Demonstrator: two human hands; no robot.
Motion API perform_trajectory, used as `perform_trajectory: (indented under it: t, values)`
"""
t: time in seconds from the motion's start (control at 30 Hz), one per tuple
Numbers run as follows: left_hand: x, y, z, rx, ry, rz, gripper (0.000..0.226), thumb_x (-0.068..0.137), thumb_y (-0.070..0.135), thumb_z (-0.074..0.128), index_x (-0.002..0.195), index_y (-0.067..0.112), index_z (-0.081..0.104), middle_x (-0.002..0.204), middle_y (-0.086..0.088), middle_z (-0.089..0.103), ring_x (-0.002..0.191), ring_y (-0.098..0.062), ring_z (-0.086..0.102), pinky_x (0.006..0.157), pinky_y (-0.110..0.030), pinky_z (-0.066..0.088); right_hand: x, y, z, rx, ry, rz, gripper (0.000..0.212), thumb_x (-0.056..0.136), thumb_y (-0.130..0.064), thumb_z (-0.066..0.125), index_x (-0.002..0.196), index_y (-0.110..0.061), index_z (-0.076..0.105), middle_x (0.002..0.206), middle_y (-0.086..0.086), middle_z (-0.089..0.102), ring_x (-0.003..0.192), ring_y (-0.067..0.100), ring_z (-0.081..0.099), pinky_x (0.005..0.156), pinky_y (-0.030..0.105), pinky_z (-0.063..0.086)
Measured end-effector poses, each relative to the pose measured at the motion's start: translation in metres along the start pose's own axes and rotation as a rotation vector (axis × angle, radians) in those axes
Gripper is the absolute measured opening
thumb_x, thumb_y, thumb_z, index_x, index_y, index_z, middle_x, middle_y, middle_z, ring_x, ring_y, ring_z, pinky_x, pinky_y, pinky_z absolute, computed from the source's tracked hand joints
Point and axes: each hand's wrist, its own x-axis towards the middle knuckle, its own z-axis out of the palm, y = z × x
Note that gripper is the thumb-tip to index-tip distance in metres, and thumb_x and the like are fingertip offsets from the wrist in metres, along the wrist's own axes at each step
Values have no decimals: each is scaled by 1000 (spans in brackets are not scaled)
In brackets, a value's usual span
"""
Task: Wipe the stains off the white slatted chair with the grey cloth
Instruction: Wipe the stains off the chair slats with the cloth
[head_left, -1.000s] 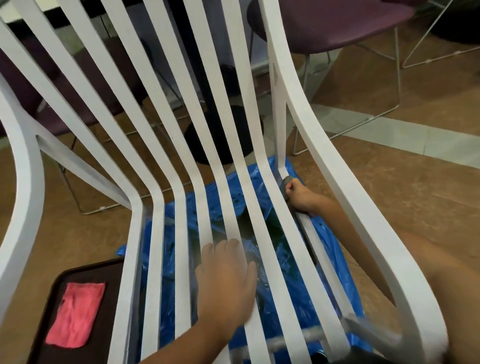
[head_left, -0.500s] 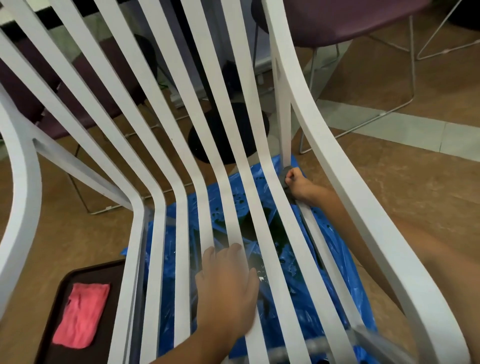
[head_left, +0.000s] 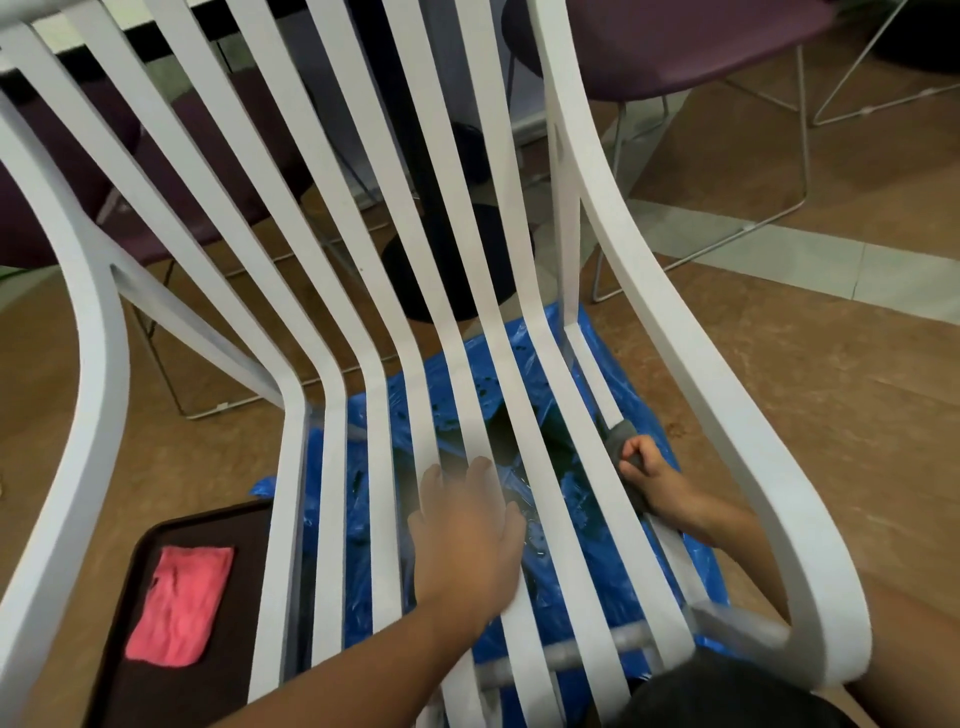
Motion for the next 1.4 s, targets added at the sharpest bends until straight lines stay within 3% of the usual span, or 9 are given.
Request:
perform_trajectory:
  t: [0.23,0.4,0.57,0.9,1.1,1.33,1.4]
  values:
    - [-2,1,-1,-1,-11,-8,52,98,53,30,147,38,21,116,11,65,151,-19,1,115,-50,26,18,-11,-2,-39,16,-6,11,104,-2,42,95,-6,37,77,5,40,65,11,36,51,10,35]
    - [-5,6,-9,-33,-9,-6,55,99,52,36,151,39,24,141,7,52,152,-18,0,118,-46,23,77,-35,0,-50,68,-22,7,106,-4,37,100,-6,39,78,3,42,66,10,38,50,8,36]
    - [0,4,-7,-39,-12,-2,58,98,56,37,151,41,23,148,10,45,152,-15,-3,118,-44,23,141,-50,-3,-49,79,-23,15,105,-13,41,92,-19,41,80,0,44,70,11,42,60,24,32]
    - [7,-6,5,-20,-5,28,59,91,63,29,147,44,22,154,22,28,151,-13,-2,118,-48,27,200,-69,-3,-31,111,-33,10,104,-20,39,95,-21,41,85,4,49,73,14,46,62,29,38]
    - [5,-6,3,-6,-4,38,57,92,61,31,146,43,23,154,22,24,151,-14,0,118,-47,27,169,-58,4,61,136,-23,17,106,-20,38,91,-27,42,83,6,49,68,16,48,57,30,42]
    - [5,-6,4,-3,6,52,55,95,55,38,147,39,24,155,16,28,150,-18,5,116,-49,29,60,-33,1,97,81,-28,3,104,-7,42,103,-8,41,88,9,46,72,10,44,54,7,40]
    - [4,-5,3,-4,17,56,55,95,54,39,146,38,26,154,15,31,150,-19,7,114,-49,31,28,-22,-1,89,42,-13,3,104,-6,44,104,-7,41,88,9,46,72,11,45,53,6,40]
